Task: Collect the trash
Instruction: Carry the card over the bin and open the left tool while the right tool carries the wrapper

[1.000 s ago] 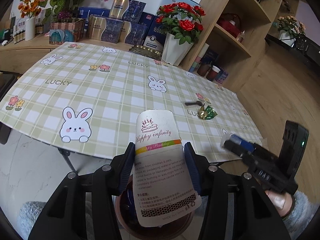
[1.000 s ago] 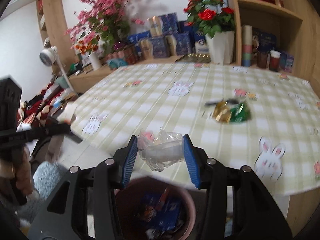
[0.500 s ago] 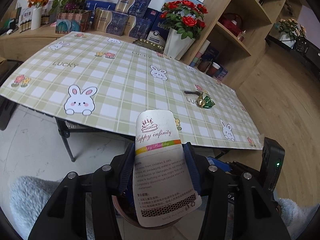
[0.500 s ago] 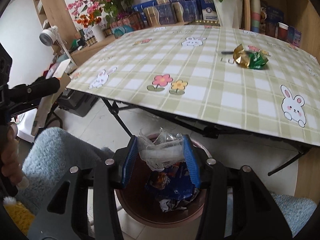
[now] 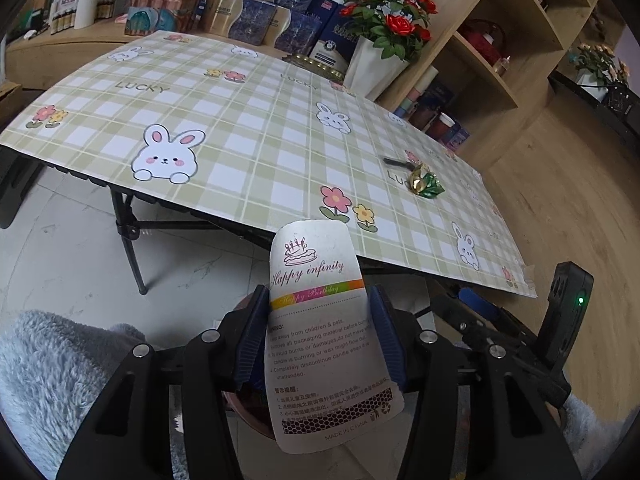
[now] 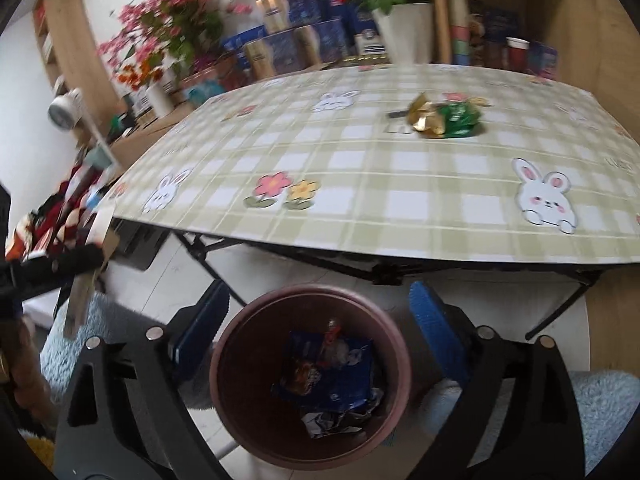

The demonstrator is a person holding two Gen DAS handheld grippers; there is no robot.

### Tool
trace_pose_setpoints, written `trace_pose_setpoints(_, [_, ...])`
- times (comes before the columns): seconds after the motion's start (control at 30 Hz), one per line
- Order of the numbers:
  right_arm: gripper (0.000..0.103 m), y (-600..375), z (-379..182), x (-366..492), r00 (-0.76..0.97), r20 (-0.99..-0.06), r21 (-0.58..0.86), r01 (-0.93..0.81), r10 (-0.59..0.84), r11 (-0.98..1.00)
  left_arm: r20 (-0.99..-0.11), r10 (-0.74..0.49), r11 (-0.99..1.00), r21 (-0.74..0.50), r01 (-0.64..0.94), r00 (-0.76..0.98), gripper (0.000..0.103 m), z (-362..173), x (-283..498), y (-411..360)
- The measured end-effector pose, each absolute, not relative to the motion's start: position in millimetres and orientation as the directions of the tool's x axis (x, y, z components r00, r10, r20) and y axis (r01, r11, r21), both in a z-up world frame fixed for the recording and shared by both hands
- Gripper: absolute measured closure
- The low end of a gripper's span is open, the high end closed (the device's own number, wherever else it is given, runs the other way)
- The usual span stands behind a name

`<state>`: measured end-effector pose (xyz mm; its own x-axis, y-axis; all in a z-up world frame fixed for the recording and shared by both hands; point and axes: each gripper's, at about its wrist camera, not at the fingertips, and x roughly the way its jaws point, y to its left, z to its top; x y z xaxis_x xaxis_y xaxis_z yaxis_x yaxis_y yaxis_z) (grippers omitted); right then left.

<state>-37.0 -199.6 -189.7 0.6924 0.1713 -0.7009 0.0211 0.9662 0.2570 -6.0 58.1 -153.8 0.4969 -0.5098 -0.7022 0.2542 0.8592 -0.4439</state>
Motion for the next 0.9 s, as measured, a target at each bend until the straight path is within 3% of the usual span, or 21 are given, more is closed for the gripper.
trace_pose_setpoints(0.2, [0.006, -217, -180, -43, 0.749, -0.658, 0.22, 0.1, 0.072, 0.97, -0.711, -0.521, 0.853, -0.428, 0.298, 0.471, 0.051, -157, -3, 46])
trace_pose_setpoints(0.37, [0.006, -224, -177, -43, 0.762, -0.647, 0.207, 0.127, 0.038, 0.97, -0.692, -0.562, 0.806, -0.335, 0.488, 0.453, 0.05, -152, 9, 29])
trace_pose_setpoints(0.57, [0.006, -226, -177, -43, 0.76, -0.65, 0.191, 0.17, -0.005, 0.967, -0.696, -0.603, 0.749, -0.324, 0.578, 0.391, 0.047, -176, 16, 10])
trace_pose_setpoints(0.9, [0.006, -226, -187, -41, 0.727, -0.685, 0.157, 0.201, -0.04, 0.967, -0.712, -0.613, 0.73, -0.344, 0.591, 0.344, 0.04, -207, 11, 2])
